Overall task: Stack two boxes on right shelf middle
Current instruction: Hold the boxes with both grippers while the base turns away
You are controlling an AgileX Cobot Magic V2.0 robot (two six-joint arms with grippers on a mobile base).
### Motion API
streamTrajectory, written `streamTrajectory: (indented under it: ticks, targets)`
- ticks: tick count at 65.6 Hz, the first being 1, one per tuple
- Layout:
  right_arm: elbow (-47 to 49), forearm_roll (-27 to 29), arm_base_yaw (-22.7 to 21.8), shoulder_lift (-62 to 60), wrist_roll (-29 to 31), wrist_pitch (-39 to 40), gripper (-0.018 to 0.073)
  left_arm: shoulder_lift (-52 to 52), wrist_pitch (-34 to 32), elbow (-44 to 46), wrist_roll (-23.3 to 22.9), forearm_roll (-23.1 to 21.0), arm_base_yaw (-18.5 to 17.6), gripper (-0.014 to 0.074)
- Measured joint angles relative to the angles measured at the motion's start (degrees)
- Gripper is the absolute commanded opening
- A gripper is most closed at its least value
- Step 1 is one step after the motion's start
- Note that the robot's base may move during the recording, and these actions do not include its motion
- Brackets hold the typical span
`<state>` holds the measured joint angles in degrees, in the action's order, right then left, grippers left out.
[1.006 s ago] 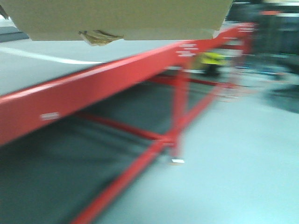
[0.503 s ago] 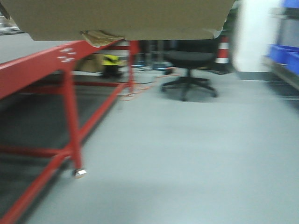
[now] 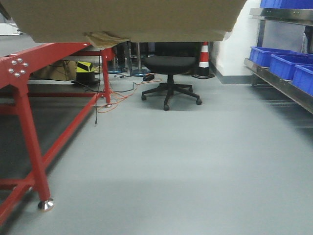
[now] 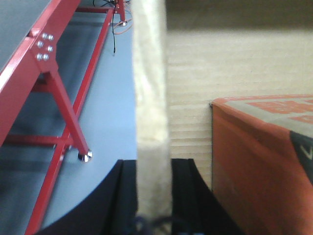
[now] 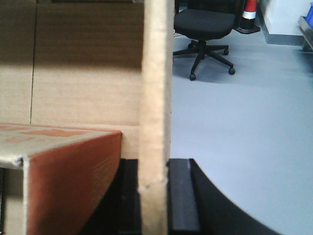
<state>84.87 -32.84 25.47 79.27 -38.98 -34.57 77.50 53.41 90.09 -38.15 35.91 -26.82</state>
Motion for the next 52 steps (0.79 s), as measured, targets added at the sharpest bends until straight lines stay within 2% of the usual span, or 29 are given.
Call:
streamTrajectory:
  ticks: [52]
  targets:
    - [0.00, 0.00, 0.00, 0.00, 0.00, 0.35, -0.0153, 0.00, 0.11, 0.00, 0.00, 0.00, 0.00, -0.0111]
